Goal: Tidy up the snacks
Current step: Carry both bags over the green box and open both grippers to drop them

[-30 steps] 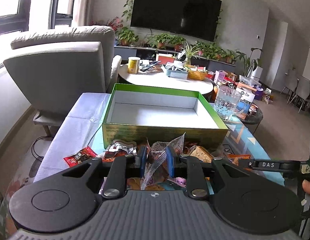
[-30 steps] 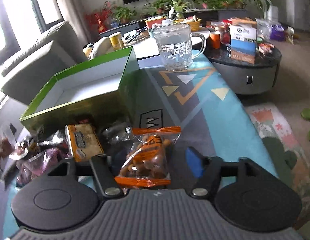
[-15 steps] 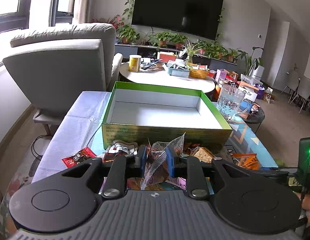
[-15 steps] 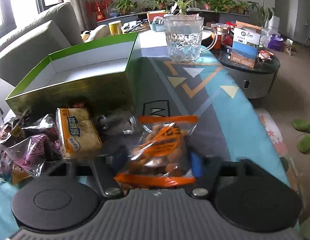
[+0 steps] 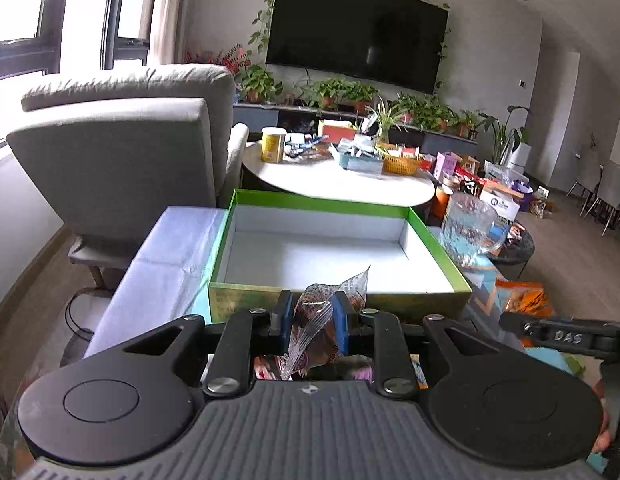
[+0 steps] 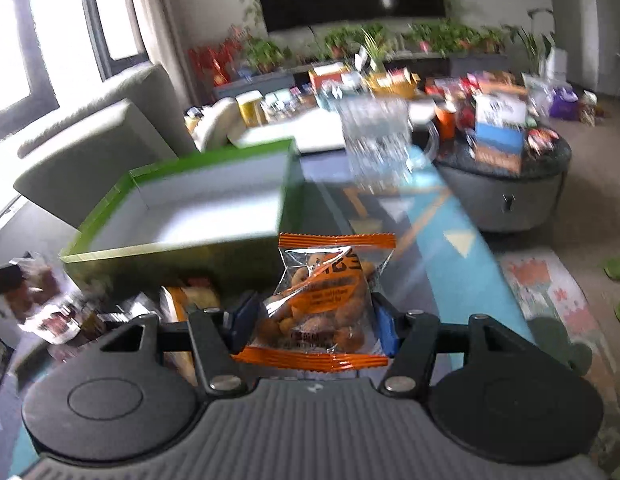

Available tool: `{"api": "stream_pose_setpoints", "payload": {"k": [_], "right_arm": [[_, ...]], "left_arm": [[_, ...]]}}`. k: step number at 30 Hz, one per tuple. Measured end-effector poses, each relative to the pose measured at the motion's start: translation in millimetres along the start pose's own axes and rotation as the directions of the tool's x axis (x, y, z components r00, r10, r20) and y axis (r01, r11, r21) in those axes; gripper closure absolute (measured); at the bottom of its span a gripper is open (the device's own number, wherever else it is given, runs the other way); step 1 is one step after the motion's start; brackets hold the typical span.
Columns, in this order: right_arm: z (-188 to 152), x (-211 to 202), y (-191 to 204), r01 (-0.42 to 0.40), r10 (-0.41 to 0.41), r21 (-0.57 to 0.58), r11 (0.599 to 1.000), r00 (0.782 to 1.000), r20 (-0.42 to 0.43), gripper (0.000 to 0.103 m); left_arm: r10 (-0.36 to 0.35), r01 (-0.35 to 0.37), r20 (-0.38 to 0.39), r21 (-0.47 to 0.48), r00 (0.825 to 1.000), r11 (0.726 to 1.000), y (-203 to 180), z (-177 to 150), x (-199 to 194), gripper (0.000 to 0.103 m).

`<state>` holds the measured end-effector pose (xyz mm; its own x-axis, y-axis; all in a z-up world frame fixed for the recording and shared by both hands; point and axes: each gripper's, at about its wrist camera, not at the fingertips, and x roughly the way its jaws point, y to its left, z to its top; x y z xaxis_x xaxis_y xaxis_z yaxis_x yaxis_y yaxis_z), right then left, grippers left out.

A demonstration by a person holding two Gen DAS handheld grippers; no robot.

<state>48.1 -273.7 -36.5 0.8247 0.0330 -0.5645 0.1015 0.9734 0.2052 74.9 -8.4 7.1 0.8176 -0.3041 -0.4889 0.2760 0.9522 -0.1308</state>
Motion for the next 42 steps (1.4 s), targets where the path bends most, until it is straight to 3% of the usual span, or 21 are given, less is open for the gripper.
{"api": "stream_pose_setpoints", "payload": {"k": [11, 21, 32, 42], "right_arm": [[46.0, 12.3, 32.9, -0.099, 0.109, -0.097, 0.990, 0.988, 0.106, 0.049], [63.9, 44.2, 41.1, -0.140, 0.149, -0.100, 0.985, 0.984, 0.092, 0.049], [64.4, 85.7, 50.8, -0.142, 0.146, -0.108, 0.984, 0.989, 0.027, 0.049], [55.6, 119.4, 50.1, -0.141, 0.135, -0.096, 0.985, 0.989, -0.061, 0.049]], "left_arm": [[0.020, -0.022, 0.070, 0.029, 0.997, 0.999, 2.6, 38.2, 23.1, 0.083], [0.038, -0.040, 0.072, 0.019, 0.997, 0.999, 14.1, 62.0, 64.0, 0.083], [0.057, -0.057, -0.016, 0.028, 0.998, 0.998, 23.1, 62.2, 116.7, 0.083], [0.072, -0.071, -0.129, 0.011, 0.989, 0.997, 32.6, 46.9, 154.4, 0.083]]}}
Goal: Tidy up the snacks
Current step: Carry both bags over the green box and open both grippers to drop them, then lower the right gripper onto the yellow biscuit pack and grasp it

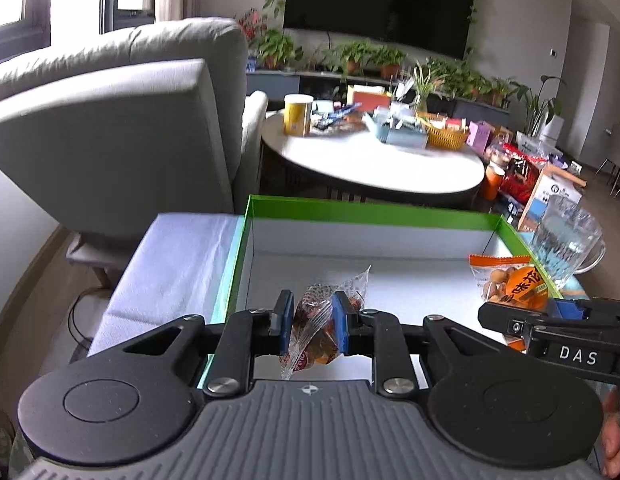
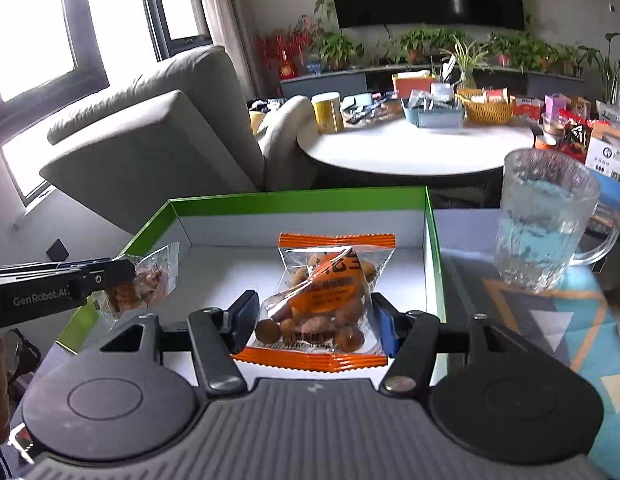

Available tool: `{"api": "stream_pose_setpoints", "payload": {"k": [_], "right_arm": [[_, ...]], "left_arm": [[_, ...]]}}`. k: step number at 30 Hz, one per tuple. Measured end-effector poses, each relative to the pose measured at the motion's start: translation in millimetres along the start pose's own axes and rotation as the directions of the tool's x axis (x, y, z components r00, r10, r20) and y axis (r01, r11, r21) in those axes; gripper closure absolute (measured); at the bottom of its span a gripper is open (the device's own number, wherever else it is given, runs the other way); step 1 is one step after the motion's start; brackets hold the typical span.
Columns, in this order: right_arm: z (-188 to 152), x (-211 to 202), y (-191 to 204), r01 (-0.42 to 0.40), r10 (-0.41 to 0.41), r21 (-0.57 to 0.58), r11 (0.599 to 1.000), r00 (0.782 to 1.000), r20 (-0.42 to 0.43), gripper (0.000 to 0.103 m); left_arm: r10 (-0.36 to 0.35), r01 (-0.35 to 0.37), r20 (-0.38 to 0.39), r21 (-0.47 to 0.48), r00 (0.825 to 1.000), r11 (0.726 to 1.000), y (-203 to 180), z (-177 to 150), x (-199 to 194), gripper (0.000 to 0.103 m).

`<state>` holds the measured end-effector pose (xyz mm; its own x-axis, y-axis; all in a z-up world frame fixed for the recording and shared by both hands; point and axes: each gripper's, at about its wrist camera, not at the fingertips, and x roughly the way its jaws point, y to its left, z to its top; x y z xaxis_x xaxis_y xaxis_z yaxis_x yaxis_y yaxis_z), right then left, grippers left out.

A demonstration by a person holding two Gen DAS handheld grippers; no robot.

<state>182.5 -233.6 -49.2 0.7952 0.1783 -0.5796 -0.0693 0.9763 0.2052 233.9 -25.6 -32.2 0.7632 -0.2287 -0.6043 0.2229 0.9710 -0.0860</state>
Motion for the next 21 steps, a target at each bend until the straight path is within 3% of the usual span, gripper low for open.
{"api": "stream_pose_setpoints", "payload": {"k": [5, 8, 21], "right_arm": [[-2.5, 6.6, -0.8, 0.006, -0.006, 0.002, 1.000, 1.000, -0.027, 0.049], [-3.4, 5.2, 2.5, 0.013, -0.013, -0.010, 1.000, 0.999, -0.030, 0.049], [-9.6, -39.4, 0.6, 0.014, -0.014, 0.005, 1.000, 1.000, 0.028, 0.048]], "left_arm": [[-0.009, 0.005, -0.060, -0.058, 0.998, 0.998, 7.3, -1.9, 9.5, 0.082], [0.011, -0.016, -0.075, -0.058, 0.997, 0.998, 7.7, -1.6, 9.6, 0.069], [0.018, -0.020, -0.016, -0.080, 1.000, 0.997, 19.8, -13.8, -54.4, 0.051]]}}
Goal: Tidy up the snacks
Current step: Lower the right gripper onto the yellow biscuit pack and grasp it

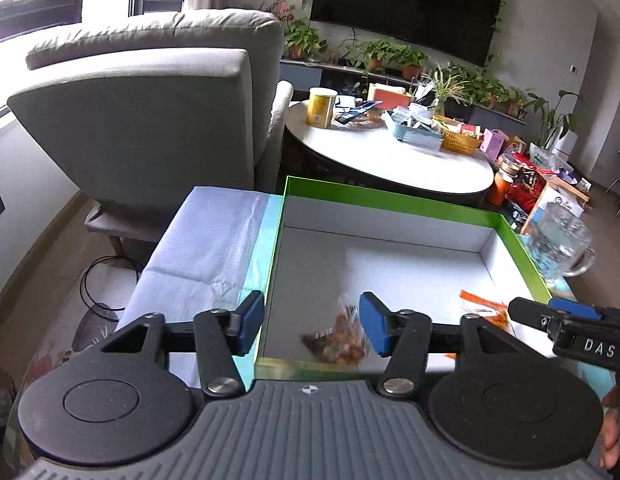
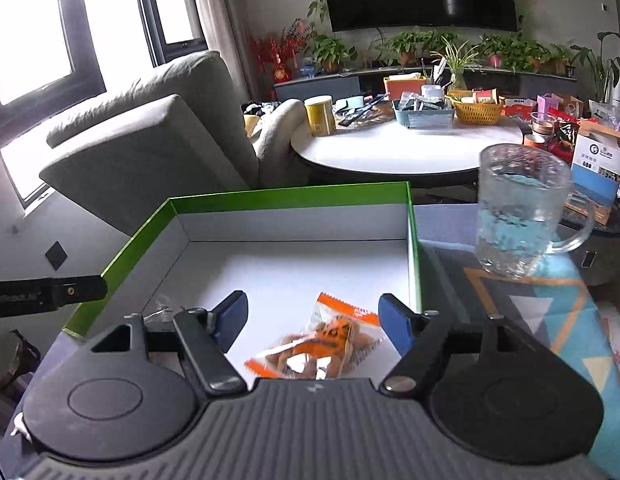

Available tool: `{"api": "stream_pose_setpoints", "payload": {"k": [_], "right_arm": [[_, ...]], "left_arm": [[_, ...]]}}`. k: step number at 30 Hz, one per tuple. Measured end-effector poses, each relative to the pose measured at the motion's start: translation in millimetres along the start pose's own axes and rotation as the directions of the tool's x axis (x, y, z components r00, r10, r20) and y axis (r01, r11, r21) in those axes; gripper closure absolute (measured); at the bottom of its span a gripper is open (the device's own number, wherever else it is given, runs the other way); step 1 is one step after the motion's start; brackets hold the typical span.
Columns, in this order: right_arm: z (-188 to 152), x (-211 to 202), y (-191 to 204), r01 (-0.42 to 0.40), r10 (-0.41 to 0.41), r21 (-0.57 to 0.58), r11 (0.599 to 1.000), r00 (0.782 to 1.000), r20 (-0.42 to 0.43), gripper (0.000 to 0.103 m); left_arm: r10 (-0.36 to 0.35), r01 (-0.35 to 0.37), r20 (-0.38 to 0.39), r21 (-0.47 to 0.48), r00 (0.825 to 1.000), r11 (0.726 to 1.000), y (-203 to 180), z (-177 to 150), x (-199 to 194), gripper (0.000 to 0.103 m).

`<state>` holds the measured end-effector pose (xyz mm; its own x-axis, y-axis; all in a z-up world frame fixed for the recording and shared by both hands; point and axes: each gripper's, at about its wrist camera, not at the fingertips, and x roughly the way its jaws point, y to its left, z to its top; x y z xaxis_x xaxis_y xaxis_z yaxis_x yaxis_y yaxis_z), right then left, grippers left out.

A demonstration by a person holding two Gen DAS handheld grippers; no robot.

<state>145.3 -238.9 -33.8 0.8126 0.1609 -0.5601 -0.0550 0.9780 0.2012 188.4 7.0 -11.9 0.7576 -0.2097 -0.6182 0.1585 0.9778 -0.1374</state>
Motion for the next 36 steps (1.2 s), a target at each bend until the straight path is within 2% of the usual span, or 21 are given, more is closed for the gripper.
{"api": "stream_pose_setpoints", "payload": {"k": [7, 16, 28, 32, 36], "right_arm": [[-13.1, -35.8, 4.7, 0.001, -0.001, -0.024, 1.000, 1.000, 0.024, 0.048], [-34.2, -56.5, 6.7, 0.007, -0.007, -0.032, 0.999, 1.000, 0.002, 0.048], [-51.4, -51.2, 16.2, -0.028, 0.025, -0.062, 0.998, 0.999, -0.049, 0.048], [-57.6, -46.5, 22.0, -0.045, 0.039, -0.083, 0.996, 0.997, -0.068, 0.048], [-64.2, -41.5, 28.0, -0.068, 0.058, -0.113, 0.991, 0.994, -0.096, 0.048]], "left_arm": [[0.003, -0.003, 0.006, 0.033, 1.000, 0.999, -1.9, -26.5, -30.7, 0.042], [0.009, -0.008, -0.073, 0.011, 0.997, 1.000, 0.9, -51.5, -22.3, 0.042], [0.001, 0.001, -0.118, 0.016, 0.993, 1.000, -1.7, -60.0, -8.8, 0.041], [0.000, 0.000, -0.115, -0.001, 0.993, 1.000, 0.6, -62.5, -7.6, 0.037], [-0.016, 0.015, -0.114, -0.008, 0.993, 1.000, 3.1, -64.4, -7.9, 0.037]]}}
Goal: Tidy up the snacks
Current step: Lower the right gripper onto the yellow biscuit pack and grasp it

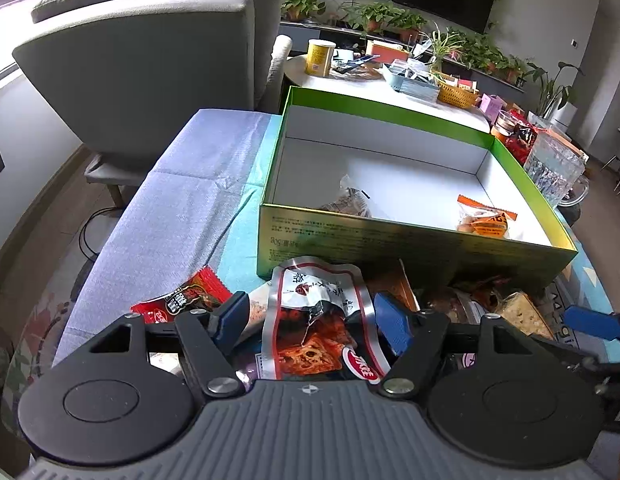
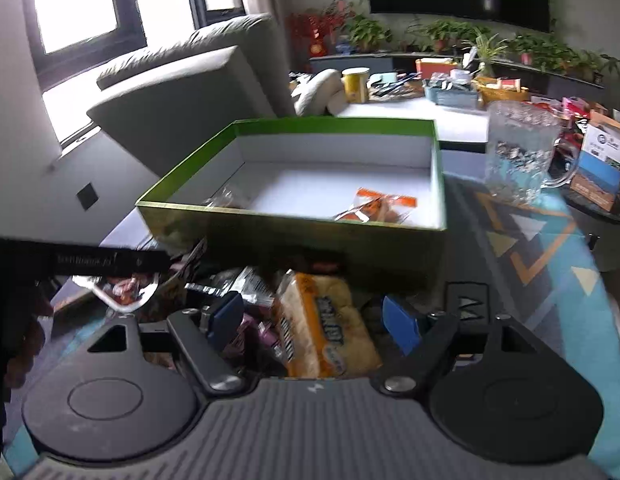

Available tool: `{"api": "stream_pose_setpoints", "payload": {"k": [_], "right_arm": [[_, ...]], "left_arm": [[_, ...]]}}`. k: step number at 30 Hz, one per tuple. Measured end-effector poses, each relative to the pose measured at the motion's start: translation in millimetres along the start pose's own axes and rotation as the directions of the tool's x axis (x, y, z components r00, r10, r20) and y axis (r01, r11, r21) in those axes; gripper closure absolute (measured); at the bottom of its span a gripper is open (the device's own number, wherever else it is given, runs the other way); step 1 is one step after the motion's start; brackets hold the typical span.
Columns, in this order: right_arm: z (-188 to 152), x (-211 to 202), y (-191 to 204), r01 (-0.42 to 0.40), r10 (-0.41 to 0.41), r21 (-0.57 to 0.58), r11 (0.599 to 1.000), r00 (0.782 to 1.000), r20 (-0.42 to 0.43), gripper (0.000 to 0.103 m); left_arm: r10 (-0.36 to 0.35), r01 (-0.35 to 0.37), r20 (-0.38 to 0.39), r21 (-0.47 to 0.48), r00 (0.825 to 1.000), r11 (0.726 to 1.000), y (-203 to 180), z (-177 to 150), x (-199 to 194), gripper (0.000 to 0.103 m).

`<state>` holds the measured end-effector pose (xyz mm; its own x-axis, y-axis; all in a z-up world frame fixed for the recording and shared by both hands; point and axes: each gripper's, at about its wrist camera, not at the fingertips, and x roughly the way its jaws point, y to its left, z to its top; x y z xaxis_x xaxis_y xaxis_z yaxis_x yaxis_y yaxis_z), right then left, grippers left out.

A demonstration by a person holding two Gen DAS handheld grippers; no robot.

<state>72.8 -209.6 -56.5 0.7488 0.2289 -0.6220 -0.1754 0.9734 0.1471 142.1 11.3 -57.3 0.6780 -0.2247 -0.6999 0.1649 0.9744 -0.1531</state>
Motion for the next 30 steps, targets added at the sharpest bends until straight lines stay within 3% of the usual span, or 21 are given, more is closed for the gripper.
{"api": "stream_pose_setpoints", "payload": {"k": [4, 8, 14, 19, 21, 26, 27, 30], "right_arm": [[-3.6, 7.1, 1.2, -0.002, 0.002, 0.000, 1.000, 1.000, -0.023, 0.048], [-4.0, 8.5, -1.6, -0.012, 0.013, 0.029, 1.000, 0.999, -0.031, 0.048], [-4.9, 7.1, -1.1, -0.011, 0.011, 0.025, 1.000, 0.999, -0.031, 0.048], [-5.4, 7.4, -0.5, -0.009, 0.010, 0.021, 1.000, 1.000, -0.030, 0.048], [-5.7, 7.4, -0.1, -0.009, 0.010, 0.021, 1.000, 1.000, -0.029, 0.048], [-7.7, 8.0, 0.6, -0.010, 0.011, 0.010, 1.000, 1.000, -0.019, 0.048], [-7.7, 7.9, 0.8, -0.011, 0.011, 0.005, 1.000, 1.000, -0.019, 0.048], [-7.2, 5.1, 1.2, -0.005, 0.005, -0.009, 1.000, 1.000, -0.014, 0.048]], "left_arm": [[-0.060, 0.060, -0.004, 0.003, 0.998, 0.998, 2.0, -3.0, -1.8, 0.048], [-0.051, 0.051, -0.006, 0.015, 0.999, 0.999, -0.2, -5.0, -6.2, 0.047], [-0.015, 0.015, 0.001, 0.041, 1.000, 0.999, -6.3, -6.7, -5.9, 0.037], [-0.040, 0.040, -0.005, 0.022, 0.999, 0.999, -3.0, -6.2, -2.3, 0.040], [-0.073, 0.073, -0.007, 0.010, 0.997, 0.997, 0.3, -6.2, -2.4, 0.052], [-0.090, 0.090, 0.016, -0.015, 0.996, 0.996, 4.0, -6.0, -10.4, 0.054], [-0.093, 0.094, 0.025, -0.017, 0.995, 0.995, 4.0, -5.9, -13.2, 0.076], [-0.115, 0.116, 0.038, -0.020, 0.993, 0.993, 4.6, -3.9, -22.5, 0.081]]}}
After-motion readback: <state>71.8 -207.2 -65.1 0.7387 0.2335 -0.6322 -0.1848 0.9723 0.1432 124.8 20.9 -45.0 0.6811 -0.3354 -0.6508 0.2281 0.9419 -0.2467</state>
